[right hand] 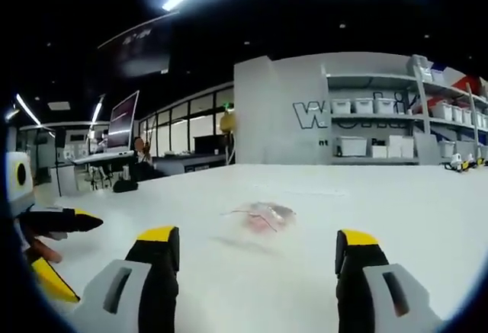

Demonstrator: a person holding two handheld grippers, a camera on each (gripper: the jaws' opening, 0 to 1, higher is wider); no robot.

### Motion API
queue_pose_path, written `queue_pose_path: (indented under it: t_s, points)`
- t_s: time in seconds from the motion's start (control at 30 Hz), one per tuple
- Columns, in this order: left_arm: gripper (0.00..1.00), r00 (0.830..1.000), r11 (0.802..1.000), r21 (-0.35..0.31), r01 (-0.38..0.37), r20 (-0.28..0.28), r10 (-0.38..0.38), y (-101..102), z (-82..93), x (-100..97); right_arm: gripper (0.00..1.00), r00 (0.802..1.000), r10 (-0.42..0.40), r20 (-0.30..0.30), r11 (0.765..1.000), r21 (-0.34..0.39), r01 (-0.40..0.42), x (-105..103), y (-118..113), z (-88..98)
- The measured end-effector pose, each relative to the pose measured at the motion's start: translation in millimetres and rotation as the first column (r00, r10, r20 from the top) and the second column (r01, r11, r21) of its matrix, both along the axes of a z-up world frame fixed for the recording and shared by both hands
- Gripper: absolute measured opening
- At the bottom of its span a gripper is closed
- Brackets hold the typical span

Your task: Open the resealable bag by pulling the two sides of the seal apart until the entire bag opening is separated and visibly accessible.

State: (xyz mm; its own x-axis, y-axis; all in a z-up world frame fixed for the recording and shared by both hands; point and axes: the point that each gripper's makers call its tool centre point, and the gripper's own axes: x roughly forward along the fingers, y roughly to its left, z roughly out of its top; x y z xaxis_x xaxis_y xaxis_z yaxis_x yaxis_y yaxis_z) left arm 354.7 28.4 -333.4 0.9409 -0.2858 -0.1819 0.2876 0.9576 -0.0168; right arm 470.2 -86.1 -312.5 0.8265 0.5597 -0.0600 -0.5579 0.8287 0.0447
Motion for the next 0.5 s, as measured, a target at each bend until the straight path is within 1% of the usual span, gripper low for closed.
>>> queue_pose_path:
  t_s: [0.5]
  points:
    - [0.92, 1.0, 1.0, -0.019, -0.019, 0.011, 0.019, 0.7, 3.7, -2.1, 0.85, 1.0, -0.009, 0.007, 1.0, 0.006, 0.009, -10.1, -5.5, 0.9]
